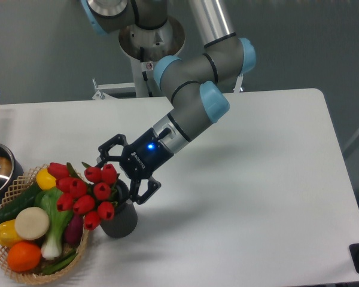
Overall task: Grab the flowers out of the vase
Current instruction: 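Lower the open gripper around the tulip stems above the vase rim, then close the gripper on the tulip stems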
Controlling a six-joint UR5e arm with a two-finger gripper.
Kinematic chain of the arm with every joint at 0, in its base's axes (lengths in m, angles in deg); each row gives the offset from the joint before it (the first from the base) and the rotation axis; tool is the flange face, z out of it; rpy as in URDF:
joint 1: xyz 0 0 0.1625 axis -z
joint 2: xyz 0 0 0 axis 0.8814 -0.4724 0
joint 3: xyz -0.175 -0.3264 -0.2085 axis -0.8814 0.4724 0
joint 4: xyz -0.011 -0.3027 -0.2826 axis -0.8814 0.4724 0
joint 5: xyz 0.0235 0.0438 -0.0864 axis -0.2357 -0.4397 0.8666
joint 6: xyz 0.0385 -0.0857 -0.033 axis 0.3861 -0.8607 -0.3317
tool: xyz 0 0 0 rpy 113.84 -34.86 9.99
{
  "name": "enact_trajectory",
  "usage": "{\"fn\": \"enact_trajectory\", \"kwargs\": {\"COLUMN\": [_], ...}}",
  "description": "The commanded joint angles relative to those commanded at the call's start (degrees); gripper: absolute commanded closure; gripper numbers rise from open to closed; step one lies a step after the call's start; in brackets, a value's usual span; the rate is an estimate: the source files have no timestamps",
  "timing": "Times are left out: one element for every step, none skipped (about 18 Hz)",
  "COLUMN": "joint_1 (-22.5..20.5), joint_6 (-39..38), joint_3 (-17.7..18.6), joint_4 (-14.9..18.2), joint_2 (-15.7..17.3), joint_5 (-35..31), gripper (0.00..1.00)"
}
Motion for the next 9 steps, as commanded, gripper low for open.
{"fn": "enact_trajectory", "kwargs": {"joint_1": [0.00, -0.09, -0.09, -0.09, -0.09, -0.09, -0.09, -0.09, -0.09], "joint_6": [0.09, 0.09, 0.00, -0.17, -0.26, -0.26, -0.35, -0.44, -0.87], "joint_3": [-0.09, -0.35, -0.52, -0.53, -0.27, 0.00, 0.09, 0.09, 0.00], "joint_4": [0.00, 0.00, 0.00, 0.00, 0.09, 0.09, 0.09, 0.09, 0.09], "joint_2": [0.09, 0.09, 0.18, 0.26, 0.44, 0.62, 0.97, 1.14, 1.23], "joint_5": [-0.35, -0.88, -1.58, -2.37, -3.33, -4.30, -4.48, -4.48, -4.48], "gripper": [0.88, 0.90, 0.94, 0.98, 1.00, 1.00, 1.00, 1.00, 1.00]}}
